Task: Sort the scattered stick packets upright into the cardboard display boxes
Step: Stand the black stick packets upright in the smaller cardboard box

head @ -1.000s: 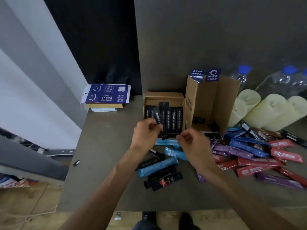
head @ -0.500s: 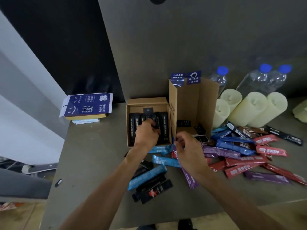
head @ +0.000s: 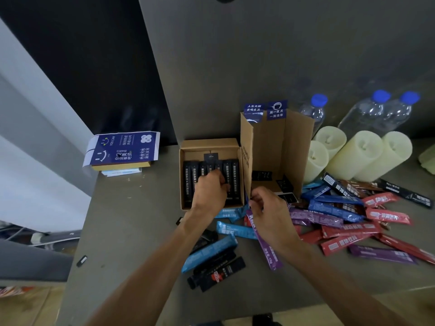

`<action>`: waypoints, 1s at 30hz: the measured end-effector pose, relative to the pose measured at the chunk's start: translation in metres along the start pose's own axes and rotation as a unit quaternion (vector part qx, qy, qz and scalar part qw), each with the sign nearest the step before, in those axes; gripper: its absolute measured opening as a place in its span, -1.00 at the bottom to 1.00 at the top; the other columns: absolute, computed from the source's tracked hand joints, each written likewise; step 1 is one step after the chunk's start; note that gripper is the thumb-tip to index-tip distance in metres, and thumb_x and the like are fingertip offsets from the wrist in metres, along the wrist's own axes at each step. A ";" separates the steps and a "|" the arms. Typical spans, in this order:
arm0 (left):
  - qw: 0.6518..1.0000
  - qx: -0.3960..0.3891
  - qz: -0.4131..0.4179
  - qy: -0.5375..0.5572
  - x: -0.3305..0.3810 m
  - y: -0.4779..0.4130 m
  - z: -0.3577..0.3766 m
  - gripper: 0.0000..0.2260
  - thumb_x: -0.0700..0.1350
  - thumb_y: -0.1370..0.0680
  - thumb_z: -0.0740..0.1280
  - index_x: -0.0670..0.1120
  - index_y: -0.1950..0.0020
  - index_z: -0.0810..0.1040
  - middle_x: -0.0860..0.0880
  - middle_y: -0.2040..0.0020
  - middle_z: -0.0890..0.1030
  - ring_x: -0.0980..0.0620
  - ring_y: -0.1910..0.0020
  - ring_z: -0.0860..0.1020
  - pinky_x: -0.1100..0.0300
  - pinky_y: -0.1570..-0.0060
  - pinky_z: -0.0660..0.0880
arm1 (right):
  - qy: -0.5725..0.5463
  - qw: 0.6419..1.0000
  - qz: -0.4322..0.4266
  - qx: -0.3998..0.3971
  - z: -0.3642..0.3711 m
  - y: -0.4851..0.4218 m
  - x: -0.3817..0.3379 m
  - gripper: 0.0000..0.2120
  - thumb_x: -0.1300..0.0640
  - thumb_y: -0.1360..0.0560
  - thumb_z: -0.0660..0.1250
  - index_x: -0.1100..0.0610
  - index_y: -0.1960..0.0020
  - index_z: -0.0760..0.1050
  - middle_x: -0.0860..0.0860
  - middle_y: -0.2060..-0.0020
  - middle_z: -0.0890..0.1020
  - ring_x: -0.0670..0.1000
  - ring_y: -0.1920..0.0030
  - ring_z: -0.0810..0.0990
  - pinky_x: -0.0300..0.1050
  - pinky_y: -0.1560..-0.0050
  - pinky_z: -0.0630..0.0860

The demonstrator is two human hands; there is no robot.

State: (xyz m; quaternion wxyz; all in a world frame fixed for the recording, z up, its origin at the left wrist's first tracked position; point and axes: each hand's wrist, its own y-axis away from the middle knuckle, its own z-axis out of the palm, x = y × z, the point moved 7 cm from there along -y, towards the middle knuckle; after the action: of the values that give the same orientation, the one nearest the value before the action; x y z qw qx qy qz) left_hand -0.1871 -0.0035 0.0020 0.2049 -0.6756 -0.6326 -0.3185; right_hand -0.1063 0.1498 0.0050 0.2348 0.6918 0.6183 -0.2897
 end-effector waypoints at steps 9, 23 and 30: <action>1.000 0.014 0.000 -0.013 0.003 0.000 -0.003 -0.87 -0.14 -0.55 0.41 -0.07 -0.07 0.54 0.02 0.08 0.61 0.09 0.17 0.56 0.21 0.16 0.55 | -0.032 0.999 0.006 -0.008 -0.003 0.001 -0.004 -0.94 0.26 -0.59 0.30 0.14 -0.03 0.52 -0.02 0.09 0.59 -0.30 0.18 0.57 -0.54 0.27 0.44; 1.000 0.005 0.018 0.026 -0.002 0.021 -0.015 -0.93 -0.17 -0.57 0.39 -0.05 -0.04 0.57 0.09 0.19 0.62 0.23 0.20 0.58 0.47 0.30 0.46 | -0.068 0.998 0.010 0.007 -0.012 0.009 -0.005 -0.91 0.24 -0.59 0.33 0.13 -0.09 0.51 -0.09 0.10 0.58 -0.33 0.12 0.57 -0.52 0.19 0.47; 0.999 -0.025 0.018 0.014 -0.029 0.084 -0.030 -0.95 -0.12 -0.52 0.43 0.03 0.11 0.62 0.20 0.26 0.63 0.30 0.22 0.57 0.46 0.21 0.46 | -0.041 0.997 -0.063 -0.037 0.000 0.041 -0.005 -0.89 0.19 -0.52 0.43 0.04 0.13 0.53 -0.13 0.24 0.60 -0.14 0.22 0.59 -0.31 0.22 0.51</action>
State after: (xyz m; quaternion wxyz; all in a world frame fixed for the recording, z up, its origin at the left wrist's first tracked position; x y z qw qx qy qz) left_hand -0.1091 -0.0542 0.0137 0.2022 -0.6873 -0.6093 -0.3398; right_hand -0.0659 0.1410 0.0069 0.2666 0.6302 0.6608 -0.3084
